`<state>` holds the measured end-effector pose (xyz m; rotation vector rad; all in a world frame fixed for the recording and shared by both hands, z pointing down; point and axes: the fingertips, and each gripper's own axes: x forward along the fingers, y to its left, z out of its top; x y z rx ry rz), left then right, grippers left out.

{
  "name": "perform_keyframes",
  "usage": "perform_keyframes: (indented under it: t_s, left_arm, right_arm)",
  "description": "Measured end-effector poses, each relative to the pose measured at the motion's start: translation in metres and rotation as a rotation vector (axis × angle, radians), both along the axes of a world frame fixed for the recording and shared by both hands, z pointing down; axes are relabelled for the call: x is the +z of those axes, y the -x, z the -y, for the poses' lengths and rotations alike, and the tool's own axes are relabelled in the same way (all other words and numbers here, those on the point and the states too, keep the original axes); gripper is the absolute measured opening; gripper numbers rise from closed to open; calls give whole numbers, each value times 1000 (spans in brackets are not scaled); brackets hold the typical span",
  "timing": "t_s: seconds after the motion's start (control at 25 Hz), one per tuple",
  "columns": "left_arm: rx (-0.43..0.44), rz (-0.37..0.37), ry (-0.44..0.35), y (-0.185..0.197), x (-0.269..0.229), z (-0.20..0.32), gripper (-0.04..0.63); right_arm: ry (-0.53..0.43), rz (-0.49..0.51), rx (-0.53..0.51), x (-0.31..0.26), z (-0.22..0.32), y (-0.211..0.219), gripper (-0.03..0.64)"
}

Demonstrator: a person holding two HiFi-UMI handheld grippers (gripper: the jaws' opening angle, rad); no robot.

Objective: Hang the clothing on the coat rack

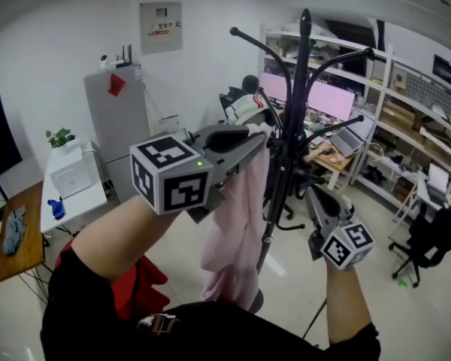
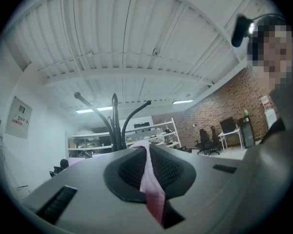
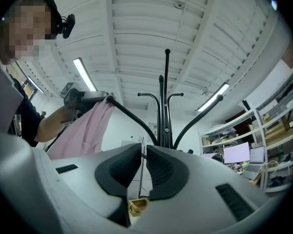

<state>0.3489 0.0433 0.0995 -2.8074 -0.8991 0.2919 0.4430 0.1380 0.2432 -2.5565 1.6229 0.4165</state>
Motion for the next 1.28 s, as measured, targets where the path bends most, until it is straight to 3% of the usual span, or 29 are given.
perform_keyframes:
  t_s: [0.56,1.0,1.28]
  left_arm:
    - [-51,-39,-46,-18,-23,-12,12]
    - [-35,-25,-91,-3,-17,-18,12]
    - [-105,-73,-180,-6,-20,-28,11]
  right_arm:
    - [-11,20,16,6,-10,-9,39]
    - [-22,39,20,11,-15,-15,40]
    - [-28,49,24,16,-18,-20,39]
